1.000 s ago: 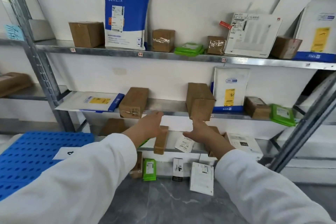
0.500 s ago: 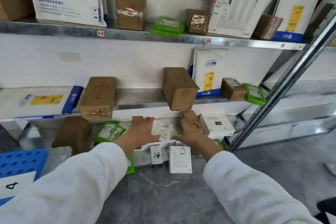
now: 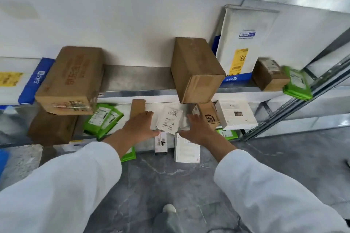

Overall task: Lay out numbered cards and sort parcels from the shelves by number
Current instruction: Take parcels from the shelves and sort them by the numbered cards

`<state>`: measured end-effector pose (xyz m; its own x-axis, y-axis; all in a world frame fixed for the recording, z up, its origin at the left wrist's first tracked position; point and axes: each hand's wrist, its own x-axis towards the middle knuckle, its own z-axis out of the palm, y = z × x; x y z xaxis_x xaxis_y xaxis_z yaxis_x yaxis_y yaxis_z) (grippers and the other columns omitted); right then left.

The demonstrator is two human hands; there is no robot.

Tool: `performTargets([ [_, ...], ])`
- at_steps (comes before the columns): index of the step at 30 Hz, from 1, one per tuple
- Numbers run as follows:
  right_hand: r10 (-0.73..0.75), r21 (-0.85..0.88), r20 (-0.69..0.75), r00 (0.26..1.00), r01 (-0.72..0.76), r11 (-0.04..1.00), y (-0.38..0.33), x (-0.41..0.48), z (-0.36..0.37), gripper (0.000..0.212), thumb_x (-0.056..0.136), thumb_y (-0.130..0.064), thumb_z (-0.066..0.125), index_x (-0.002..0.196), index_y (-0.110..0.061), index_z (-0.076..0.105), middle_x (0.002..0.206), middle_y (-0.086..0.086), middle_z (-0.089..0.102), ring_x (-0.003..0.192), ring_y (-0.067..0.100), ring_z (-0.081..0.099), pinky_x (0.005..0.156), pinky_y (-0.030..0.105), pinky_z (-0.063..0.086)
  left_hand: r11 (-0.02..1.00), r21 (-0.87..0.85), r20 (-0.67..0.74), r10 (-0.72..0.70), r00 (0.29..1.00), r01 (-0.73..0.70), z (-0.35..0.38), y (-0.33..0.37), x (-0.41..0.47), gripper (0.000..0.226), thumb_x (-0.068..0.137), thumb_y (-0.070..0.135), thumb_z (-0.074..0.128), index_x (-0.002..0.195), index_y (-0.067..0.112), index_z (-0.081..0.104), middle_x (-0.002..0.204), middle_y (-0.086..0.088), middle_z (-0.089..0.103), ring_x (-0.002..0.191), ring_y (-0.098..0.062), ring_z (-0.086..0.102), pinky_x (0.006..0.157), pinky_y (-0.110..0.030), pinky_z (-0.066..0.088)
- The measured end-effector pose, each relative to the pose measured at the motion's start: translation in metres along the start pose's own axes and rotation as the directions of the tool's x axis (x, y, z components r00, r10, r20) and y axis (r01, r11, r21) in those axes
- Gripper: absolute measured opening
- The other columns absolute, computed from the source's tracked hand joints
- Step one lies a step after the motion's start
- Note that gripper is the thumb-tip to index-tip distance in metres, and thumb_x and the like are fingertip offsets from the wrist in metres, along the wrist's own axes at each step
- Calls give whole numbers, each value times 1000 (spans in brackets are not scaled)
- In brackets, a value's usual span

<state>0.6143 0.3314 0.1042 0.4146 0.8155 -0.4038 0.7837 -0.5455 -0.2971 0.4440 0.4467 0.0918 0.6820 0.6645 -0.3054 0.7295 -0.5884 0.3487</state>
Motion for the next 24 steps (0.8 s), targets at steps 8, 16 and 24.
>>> performTargets([
  [8, 3, -99, 127, 992, 10, 995, 58, 163, 70, 73, 88, -42, 59, 146, -10, 29, 147, 10, 33, 138, 27, 27, 110, 41, 33, 965, -152, -33, -221, 975, 214, 83, -33, 154, 59, 98, 40, 45, 147, 10, 29, 140, -14, 47, 120, -30, 53, 96, -39, 45],
  [16, 175, 195, 128, 976, -198, 961, 104, 299, 159, 81, 76, -49, 64, 140, -5, 41, 139, 15, 47, 123, 31, 50, 102, 43, 44, 955, -192, -24, -236, 972, 227, 193, -77, 255, 34, 97, 26, 48, 124, 6, 47, 118, -11, 56, 107, -27, 57, 77, -34, 44],
  [24, 401, 365, 151, 904, -428, 827, 124, 375, 224, 94, 70, -57, 66, 142, -8, 31, 138, 11, 43, 121, 33, 48, 100, 42, 43, 933, -241, 12, -273, 962, 268, 285, -90, 309, 30, 96, 22, 48, 123, 7, 47, 121, -8, 51, 111, -26, 52, 86, -38, 45],
])
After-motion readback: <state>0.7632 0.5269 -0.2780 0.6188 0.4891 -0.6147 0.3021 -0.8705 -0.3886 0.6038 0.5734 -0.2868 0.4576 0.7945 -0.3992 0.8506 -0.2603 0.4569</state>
